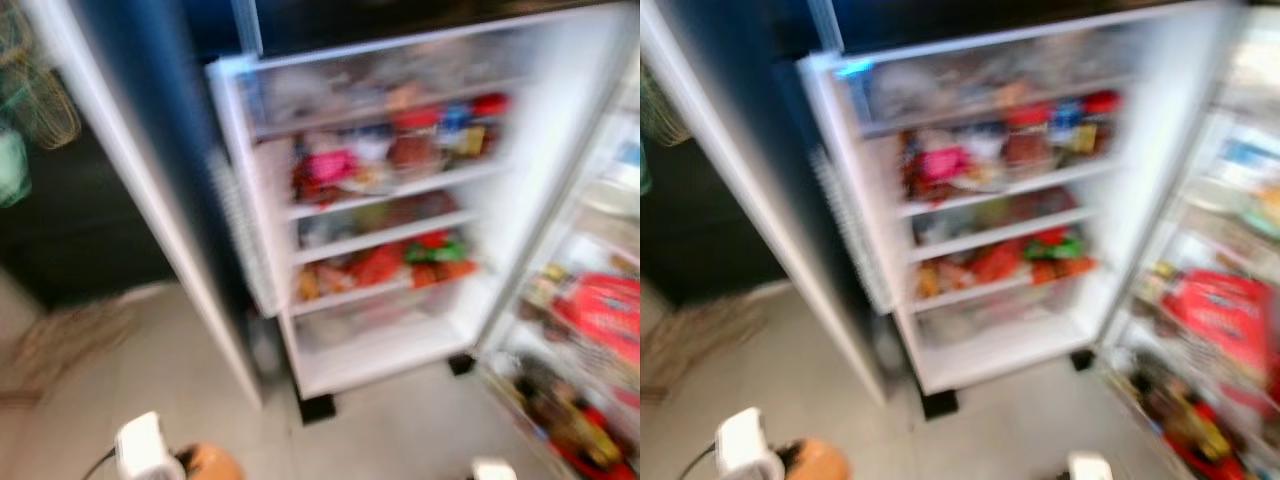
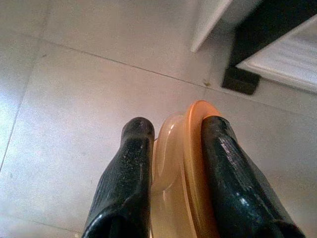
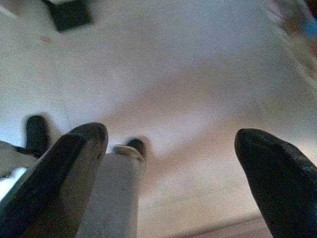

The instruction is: Restocking fridge

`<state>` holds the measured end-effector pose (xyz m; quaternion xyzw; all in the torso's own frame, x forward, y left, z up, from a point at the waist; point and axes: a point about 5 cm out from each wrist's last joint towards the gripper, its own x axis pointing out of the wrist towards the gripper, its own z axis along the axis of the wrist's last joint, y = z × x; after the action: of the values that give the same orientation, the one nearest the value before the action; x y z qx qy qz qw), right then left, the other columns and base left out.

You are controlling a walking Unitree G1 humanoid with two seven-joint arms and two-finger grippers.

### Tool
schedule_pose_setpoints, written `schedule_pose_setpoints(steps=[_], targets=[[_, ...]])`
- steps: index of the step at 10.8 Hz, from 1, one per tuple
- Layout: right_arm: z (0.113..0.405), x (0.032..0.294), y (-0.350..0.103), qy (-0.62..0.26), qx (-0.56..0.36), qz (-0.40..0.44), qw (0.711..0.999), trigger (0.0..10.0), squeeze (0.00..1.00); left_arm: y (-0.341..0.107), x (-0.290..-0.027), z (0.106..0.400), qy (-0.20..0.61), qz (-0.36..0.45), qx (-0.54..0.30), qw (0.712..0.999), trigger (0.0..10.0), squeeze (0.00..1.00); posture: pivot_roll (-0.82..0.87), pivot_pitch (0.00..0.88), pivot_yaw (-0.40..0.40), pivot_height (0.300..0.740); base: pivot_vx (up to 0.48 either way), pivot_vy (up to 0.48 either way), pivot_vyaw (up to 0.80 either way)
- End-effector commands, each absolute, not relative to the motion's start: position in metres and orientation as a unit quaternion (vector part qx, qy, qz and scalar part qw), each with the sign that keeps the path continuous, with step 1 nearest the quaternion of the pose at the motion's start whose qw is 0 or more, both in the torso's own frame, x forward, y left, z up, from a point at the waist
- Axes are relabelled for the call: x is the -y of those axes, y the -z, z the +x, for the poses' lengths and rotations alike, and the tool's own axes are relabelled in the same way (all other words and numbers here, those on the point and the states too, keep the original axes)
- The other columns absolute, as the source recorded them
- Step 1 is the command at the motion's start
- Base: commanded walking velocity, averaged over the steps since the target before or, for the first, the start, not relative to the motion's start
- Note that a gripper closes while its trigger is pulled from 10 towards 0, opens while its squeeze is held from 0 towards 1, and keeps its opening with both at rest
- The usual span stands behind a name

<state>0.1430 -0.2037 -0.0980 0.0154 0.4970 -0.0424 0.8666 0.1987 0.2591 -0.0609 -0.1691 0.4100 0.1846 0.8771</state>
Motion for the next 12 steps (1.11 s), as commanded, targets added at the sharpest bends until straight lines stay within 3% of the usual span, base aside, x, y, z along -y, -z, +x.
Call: schedule_pose_setpoints(steps=[1,10,12], targets=[[0.1404,0.208,0.0982,0.053,-0.498,0.024,0.865,10.0,0.0,0.0608,-0.2551,0.2014,-0.178,-0.168,-0.409,0.879,10.0,0.0,-0.05,0.0,0.074,0.74,0.0,-0.307,0.0],[0.1435,0.2082,0.0968,0.049,-0.49,0.027,0.87,10.0,0.0,0.0604,-0.2548,0.2019,-0.176,-0.171,-0.404,0.881,10.0,0.0,-0.05,0.0,0.067,0.74,0.0,-0.295,0.0],[0.1444,0.2121,0.0958,0.051,-0.491,0.021,0.87,10.0,0.0,0.0578,-0.2532,0.2064,-0.156,-0.153,-0.393,0.893,10.0,0.0,-0.05,0.0,0.05,0.74,0.0,0.0,0.0]])
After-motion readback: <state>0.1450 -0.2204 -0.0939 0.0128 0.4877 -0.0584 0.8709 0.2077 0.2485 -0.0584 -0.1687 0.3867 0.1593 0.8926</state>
